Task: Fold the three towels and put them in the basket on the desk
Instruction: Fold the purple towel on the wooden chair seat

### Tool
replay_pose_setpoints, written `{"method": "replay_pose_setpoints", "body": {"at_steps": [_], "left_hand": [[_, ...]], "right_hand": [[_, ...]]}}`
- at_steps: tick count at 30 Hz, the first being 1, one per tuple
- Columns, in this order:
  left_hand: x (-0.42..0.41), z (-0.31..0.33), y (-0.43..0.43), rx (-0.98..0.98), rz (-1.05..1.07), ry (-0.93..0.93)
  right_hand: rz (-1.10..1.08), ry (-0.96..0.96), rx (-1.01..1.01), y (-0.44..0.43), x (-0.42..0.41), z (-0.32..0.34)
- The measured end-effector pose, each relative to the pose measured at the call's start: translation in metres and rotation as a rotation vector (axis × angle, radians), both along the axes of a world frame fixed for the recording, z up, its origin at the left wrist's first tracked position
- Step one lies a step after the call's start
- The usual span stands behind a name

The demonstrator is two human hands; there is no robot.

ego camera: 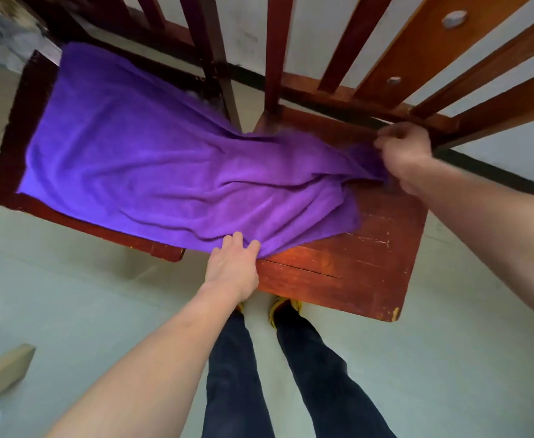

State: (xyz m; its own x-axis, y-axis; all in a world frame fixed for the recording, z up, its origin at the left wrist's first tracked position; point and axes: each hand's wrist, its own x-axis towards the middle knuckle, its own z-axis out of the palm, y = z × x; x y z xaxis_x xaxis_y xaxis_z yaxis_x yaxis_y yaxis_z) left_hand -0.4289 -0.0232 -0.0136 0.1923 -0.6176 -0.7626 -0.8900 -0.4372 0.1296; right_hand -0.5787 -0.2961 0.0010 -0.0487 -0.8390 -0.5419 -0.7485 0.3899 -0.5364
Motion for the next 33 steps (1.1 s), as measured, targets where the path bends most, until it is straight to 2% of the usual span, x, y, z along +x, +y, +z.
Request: {"method": "replay_pose_setpoints", "body": {"at_steps": [3, 5, 7, 9, 11, 14, 16, 18, 21, 23, 25, 27, 29, 33], "left_hand": [[-0.005, 0.000, -0.007, -0.009, 0.019, -0.049], [-0.014, -0.001, -0.013, -0.105, -0.034, -0.071], [-0.024, -0.002, -0.018, -0.217, -0.111, -0.023], [-0.034, -0.007, -0.024, -0.237, -0.156, 0.032], [-0.038, -0.010, -0.030, -0.198, -0.159, 0.032], [-0.037, -0.008, -0.033, -0.109, -0.187, 0.028], [-0.035, -0.005, -0.032, -0.027, -0.229, 0.026], [-0.031, -0.003, -0.031, 0.022, -0.253, 0.028], [-0.030, -0.001, -0.033, 0.017, -0.232, 0.053], [-0.029, -0.001, -0.036, -0.025, -0.164, 0.067], [-0.027, -0.002, -0.042, -0.097, -0.088, 0.066], [-0.025, -0.004, -0.051, -0.170, -0.071, 0.049], [-0.023, -0.007, -0.060, -0.207, -0.078, 0.051], [-0.018, -0.015, -0.070, -0.183, -0.106, 0.076]], "right_hand": [[0.396, 0.141, -0.068, 0.015, -0.002, -0.003], [0.704, 0.305, -0.080, 0.036, -0.007, -0.010], [0.807, 0.427, -0.076, 0.046, -0.013, -0.019], [0.662, 0.417, 0.022, 0.046, -0.017, -0.025], [0.508, 0.299, 0.262, 0.049, -0.019, -0.024], [0.488, 0.179, 0.594, 0.050, -0.031, -0.011], [0.376, 0.129, 0.531, 0.037, -0.040, -0.009], [0.215, 0.101, 0.254, 0.013, -0.049, -0.010], [0.239, 0.280, -0.075, -0.004, -0.053, -0.004], [0.264, 0.279, -0.147, 0.010, -0.052, -0.003], [0.218, 0.279, -0.058, 0.040, -0.055, -0.008], [0.175, 0.345, 0.153, 0.080, -0.061, -0.019], [0.148, 0.321, 0.302, 0.122, -0.064, -0.029], [0.099, 0.139, 0.272, 0.166, -0.066, -0.038]]}}
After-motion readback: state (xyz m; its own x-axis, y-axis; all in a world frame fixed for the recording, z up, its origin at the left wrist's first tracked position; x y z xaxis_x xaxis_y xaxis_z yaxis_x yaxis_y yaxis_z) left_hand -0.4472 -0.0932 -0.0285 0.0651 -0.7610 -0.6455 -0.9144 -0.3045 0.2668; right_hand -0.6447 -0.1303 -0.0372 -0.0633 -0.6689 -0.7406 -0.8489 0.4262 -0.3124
